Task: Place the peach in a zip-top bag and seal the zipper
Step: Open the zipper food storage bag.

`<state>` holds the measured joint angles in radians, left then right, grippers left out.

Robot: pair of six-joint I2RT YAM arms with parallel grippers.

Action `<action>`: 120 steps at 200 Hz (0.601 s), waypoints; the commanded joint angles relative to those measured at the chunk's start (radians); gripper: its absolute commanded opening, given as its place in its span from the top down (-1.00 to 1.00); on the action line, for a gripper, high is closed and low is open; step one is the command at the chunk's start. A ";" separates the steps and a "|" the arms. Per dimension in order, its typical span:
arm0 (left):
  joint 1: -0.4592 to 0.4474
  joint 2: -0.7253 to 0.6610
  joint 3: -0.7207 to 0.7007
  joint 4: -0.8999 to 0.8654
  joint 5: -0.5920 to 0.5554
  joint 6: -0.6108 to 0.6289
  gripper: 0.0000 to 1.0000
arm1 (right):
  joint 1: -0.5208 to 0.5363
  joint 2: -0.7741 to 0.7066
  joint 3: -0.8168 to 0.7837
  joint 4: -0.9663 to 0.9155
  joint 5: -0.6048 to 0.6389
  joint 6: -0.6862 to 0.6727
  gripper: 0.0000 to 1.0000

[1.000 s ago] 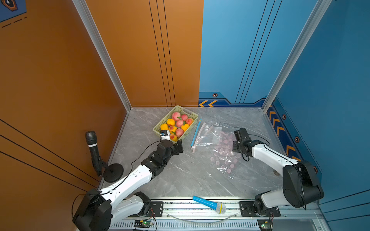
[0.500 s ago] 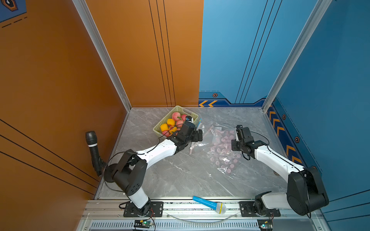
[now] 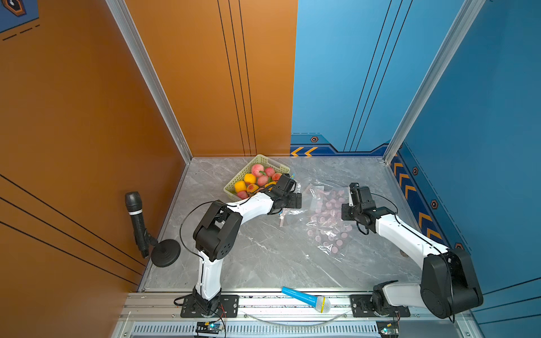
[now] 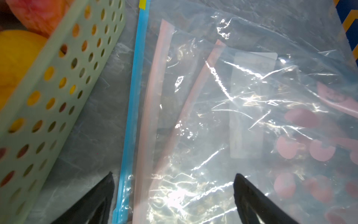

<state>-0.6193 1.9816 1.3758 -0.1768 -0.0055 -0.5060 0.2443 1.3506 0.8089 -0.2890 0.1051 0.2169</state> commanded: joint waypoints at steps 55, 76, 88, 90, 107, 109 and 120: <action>0.029 0.082 0.057 0.068 0.161 -0.037 -0.82 | -0.016 0.037 -0.013 0.040 -0.036 0.011 1.00; 0.029 0.079 0.054 0.085 0.181 -0.039 -0.55 | -0.018 0.053 -0.009 0.048 -0.042 0.014 1.00; 0.029 0.074 0.053 0.082 0.179 -0.037 -0.36 | -0.018 0.065 -0.006 0.051 -0.046 0.016 1.00; 0.029 0.072 0.053 0.081 0.177 -0.037 -0.32 | -0.018 0.066 -0.004 0.052 -0.047 0.015 1.00; 0.030 0.056 0.044 0.077 0.168 -0.033 -0.05 | -0.018 0.080 0.001 0.056 -0.049 0.018 1.00; 0.030 0.052 0.043 0.077 0.169 -0.033 -0.02 | -0.018 0.083 0.002 0.056 -0.049 0.019 1.00; 0.030 0.039 0.036 0.079 0.165 -0.031 0.13 | -0.019 0.091 0.006 0.055 -0.049 0.020 1.00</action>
<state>-0.5953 2.0556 1.4124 -0.1085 0.1455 -0.5480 0.2340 1.4193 0.8051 -0.2489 0.0738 0.2214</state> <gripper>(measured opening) 0.498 0.047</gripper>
